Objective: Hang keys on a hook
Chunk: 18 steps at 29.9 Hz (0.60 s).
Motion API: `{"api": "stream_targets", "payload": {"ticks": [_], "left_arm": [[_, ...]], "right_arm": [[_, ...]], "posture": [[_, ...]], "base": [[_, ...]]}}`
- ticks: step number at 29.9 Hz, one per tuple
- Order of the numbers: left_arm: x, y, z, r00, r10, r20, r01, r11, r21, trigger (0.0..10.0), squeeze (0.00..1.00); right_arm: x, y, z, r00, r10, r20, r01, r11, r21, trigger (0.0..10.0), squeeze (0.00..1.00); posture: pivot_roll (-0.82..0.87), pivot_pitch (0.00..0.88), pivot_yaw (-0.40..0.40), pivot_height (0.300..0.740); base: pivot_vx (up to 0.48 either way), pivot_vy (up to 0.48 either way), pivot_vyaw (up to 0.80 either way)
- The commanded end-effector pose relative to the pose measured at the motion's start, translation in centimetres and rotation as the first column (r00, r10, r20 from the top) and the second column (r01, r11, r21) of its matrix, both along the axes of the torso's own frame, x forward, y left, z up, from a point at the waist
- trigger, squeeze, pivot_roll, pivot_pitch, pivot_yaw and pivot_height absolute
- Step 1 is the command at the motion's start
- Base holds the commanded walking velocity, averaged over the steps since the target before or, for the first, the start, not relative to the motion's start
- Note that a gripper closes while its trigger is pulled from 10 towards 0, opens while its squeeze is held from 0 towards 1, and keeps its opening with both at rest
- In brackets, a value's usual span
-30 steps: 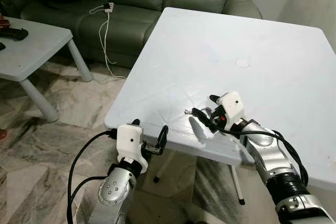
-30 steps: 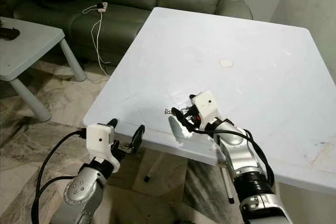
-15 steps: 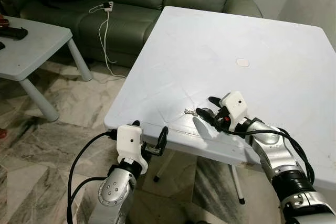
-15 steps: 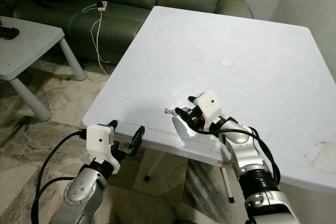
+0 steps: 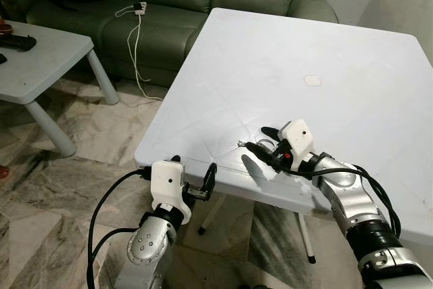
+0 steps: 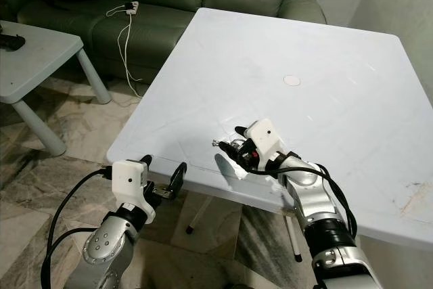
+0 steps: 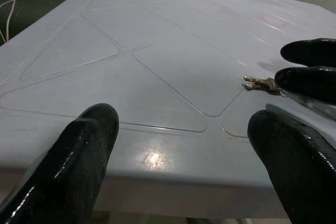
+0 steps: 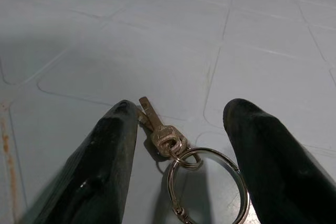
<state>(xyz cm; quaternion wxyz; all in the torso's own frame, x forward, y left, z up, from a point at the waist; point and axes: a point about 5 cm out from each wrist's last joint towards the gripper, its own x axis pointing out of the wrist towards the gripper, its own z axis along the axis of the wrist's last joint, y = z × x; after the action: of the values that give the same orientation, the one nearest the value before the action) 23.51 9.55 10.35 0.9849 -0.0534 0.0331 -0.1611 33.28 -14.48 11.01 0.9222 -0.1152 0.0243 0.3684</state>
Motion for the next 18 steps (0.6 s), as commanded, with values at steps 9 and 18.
{"api": "stream_targets", "payload": {"ticks": [9, 18], "left_arm": [[0.19, -0.1, 0.67, 1.0, 0.01, 0.013, -0.01, 1.0, -0.022, 10.0, 0.0], [0.27, -0.11, 0.73, 1.0, 0.014, 0.013, -0.014, 1.0, -0.027, 10.0, 0.0]], "right_arm": [[0.11, 0.31, 0.05, 1.0, 0.01, -0.009, -0.01, 0.996, -0.083, 1.1, 0.0], [0.1, -0.01, 0.0, 1.0, 0.014, -0.021, -0.016, 0.995, -0.096, 0.0, 0.0]], "posture": [[0.05, 0.144, -0.075, 0.74], [0.05, 0.145, -0.075, 0.74]], "base": [[0.0, 0.0, 0.0], [0.0, 0.0, 0.0]]}}
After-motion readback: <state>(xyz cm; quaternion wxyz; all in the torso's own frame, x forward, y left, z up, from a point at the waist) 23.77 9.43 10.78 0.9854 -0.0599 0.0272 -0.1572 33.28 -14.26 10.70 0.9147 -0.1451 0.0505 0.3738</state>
